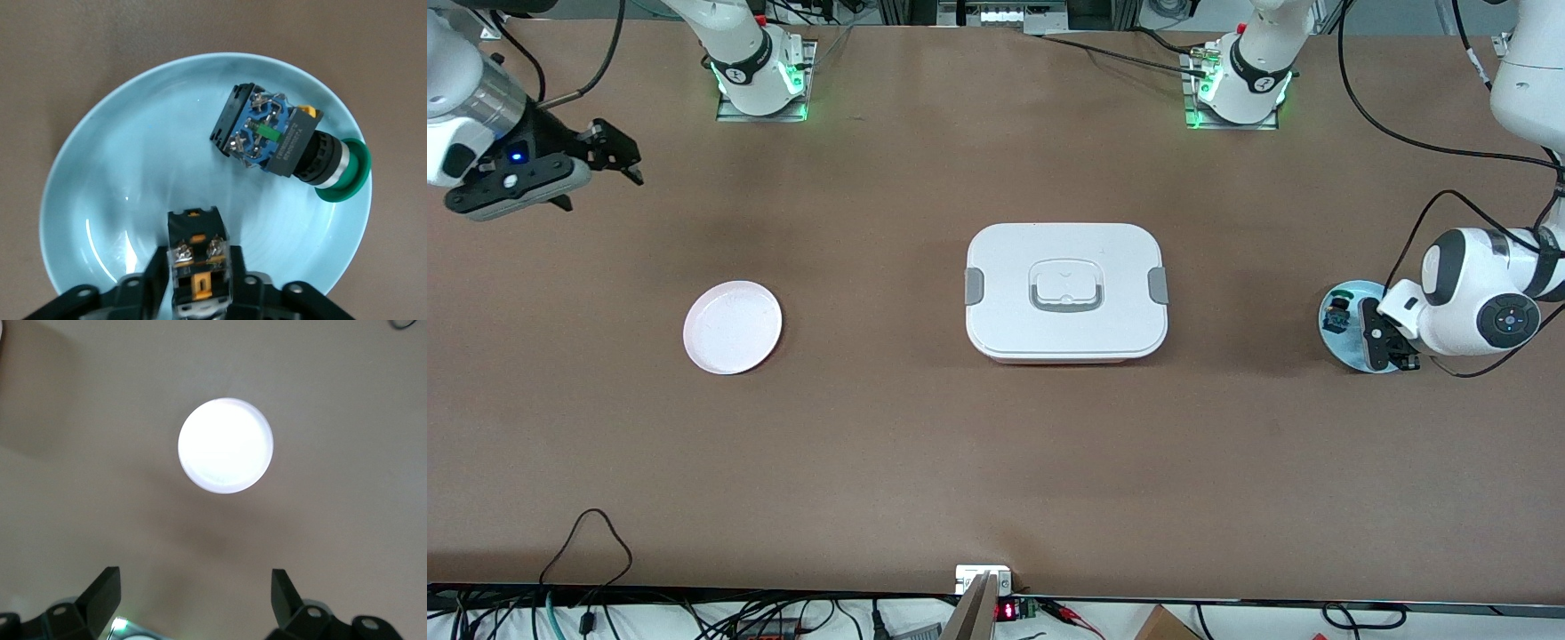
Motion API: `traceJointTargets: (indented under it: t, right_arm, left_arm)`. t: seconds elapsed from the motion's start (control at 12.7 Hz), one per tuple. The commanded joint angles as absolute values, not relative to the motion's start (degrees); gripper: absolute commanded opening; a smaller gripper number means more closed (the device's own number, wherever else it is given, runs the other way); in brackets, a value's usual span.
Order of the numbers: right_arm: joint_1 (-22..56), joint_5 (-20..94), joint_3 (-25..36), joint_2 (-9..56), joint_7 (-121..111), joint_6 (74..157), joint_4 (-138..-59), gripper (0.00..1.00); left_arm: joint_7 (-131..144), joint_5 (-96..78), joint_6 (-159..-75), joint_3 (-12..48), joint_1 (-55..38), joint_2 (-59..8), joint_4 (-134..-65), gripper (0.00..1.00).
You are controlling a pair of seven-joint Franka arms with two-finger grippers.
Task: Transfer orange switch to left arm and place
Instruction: 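Open the left gripper and lift it off the blue plate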
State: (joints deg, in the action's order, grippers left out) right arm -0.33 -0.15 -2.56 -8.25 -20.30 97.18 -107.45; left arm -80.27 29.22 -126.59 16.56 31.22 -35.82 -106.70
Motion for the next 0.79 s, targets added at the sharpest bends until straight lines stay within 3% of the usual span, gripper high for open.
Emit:
traceJointTargets:
  t: [0.0,0.24,0.55,0.71]
  right_arm:
    - [-1.5,-0.3,-2.7,-3.9,-15.1,98.8,-102.2,1.0]
    - [-0.1,-0.4,-3.4,-1.5,-7.3,103.0,-102.1,1.0]
    - [0.8,-0.3,-3.4,0.4,-8.4,104.2,-99.2,1.0]
    - [0.9,-0.4,-3.4,0.4,-8.4,104.2,-99.1,1.0]
  left_arm:
    - [-80.8,30.7,-126.0,17.6,32.0,-35.1,-106.4,1.0]
    - [-80.4,29.4,-122.6,18.4,32.0,-33.1,-105.6,1.0]
    - [-72.7,19.3,-104.7,20.0,31.1,-32.0,-97.1,1.0]
    - [-64.3,16.9,-96.1,23.9,30.8,-32.0,-91.2,1.0]
